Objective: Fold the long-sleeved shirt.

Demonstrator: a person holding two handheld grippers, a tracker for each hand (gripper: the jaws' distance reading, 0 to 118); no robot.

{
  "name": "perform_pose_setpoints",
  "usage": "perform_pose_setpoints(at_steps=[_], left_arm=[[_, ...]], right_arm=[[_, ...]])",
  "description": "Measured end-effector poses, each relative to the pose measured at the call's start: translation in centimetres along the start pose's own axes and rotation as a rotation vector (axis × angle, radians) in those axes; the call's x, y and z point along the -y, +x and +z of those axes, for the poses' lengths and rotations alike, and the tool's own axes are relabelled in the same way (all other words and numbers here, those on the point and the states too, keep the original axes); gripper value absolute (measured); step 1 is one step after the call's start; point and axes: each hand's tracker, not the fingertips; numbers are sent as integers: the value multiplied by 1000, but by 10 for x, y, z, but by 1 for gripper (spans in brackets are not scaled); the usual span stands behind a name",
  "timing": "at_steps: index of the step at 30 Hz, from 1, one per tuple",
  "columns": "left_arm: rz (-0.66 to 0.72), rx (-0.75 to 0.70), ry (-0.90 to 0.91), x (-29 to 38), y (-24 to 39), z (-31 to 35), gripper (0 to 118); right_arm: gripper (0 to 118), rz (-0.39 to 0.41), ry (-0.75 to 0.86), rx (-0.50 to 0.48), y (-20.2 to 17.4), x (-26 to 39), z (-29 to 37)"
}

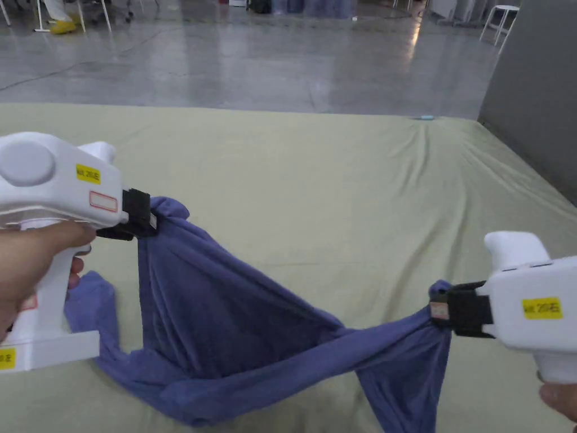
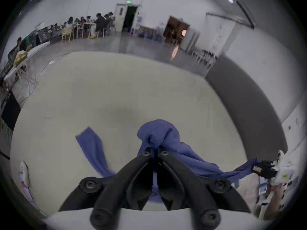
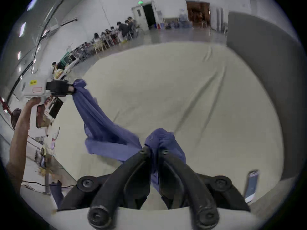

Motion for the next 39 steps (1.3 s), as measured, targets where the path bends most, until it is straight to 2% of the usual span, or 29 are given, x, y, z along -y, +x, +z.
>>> perform_pose_setpoints(at_steps=[2,6,12,16,19,20,21,23,24,28,32,35,37,39], left_arm=[[23,23,57,-24,1,29,0],[29,6,171,-75,6,78,0],[125,64,266,-142,13,120,0],[102,58,331,-196,32,134,0],[71,22,398,-235,55,145,0],[66,14,434,-250,60,147,0],[72,15,458,-262,66,150,0],[74,12,489,-286,73,154,0],[86,12,495,-299,74,155,0],[126,26,542,-321,78,158,0],[83,48,559,-314,73,144,0],[59,17,455,-295,55,108,0],[89,19,401,-275,36,77,0],[134,30,326,-244,14,43,0]], right_arm=[[4,13,67,25,10,-31,29],[4,87,210,142,17,-98,79],[4,96,299,226,30,-209,118],[4,99,334,248,26,-281,130],[4,117,376,300,19,-329,138],[4,115,403,350,15,-345,141],[4,116,415,343,13,-357,144],[3,114,444,390,11,-379,149],[4,109,458,377,10,-388,153],[4,141,525,419,3,-402,164],[3,146,540,393,13,-392,161],[4,135,449,361,29,-365,125],[4,201,390,320,36,-330,90],[4,210,315,280,46,-290,46]])
